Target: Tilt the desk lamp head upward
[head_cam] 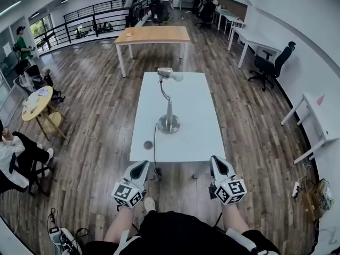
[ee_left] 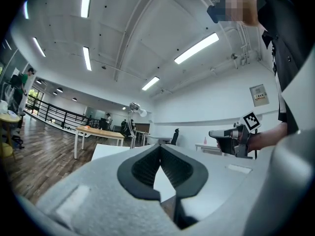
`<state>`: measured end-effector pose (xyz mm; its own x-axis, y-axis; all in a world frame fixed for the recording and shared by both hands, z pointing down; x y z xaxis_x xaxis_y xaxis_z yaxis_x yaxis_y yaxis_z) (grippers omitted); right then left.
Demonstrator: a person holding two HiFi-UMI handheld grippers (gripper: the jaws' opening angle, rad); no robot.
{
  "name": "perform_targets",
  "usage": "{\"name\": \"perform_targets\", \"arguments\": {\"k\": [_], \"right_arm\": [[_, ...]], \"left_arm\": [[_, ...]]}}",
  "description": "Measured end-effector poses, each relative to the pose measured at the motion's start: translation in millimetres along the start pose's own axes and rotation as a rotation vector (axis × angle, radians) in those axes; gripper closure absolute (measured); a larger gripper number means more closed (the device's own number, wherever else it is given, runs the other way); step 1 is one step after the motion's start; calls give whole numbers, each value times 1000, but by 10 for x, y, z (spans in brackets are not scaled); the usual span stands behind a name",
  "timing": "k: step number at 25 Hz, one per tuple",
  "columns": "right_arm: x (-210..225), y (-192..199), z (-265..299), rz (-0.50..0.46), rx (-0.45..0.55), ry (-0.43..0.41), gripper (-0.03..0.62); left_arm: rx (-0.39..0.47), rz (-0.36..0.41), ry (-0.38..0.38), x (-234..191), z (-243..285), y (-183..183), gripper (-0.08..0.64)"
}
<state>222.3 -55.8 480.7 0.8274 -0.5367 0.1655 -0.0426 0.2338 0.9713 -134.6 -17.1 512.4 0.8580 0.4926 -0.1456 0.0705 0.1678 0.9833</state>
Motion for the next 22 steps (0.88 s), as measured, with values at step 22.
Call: {"name": "perform_targets", "arguments": {"k": [22], "right_arm": [[-127, 53, -132, 35, 38, 10, 588]], "left_arm": [[11, 26, 35, 110, -112, -115, 560]]}}
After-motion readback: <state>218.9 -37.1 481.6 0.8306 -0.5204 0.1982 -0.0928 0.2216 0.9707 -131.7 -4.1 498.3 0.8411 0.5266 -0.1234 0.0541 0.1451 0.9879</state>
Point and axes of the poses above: the fingertips, and each gripper's own axes: z forward along the fingers, x to its right, y out of its underside, the point moved 9 cm from there along -z, backward along the fingers, and after that the axes turned 8 degrees about -x, right-handed, at the moved point
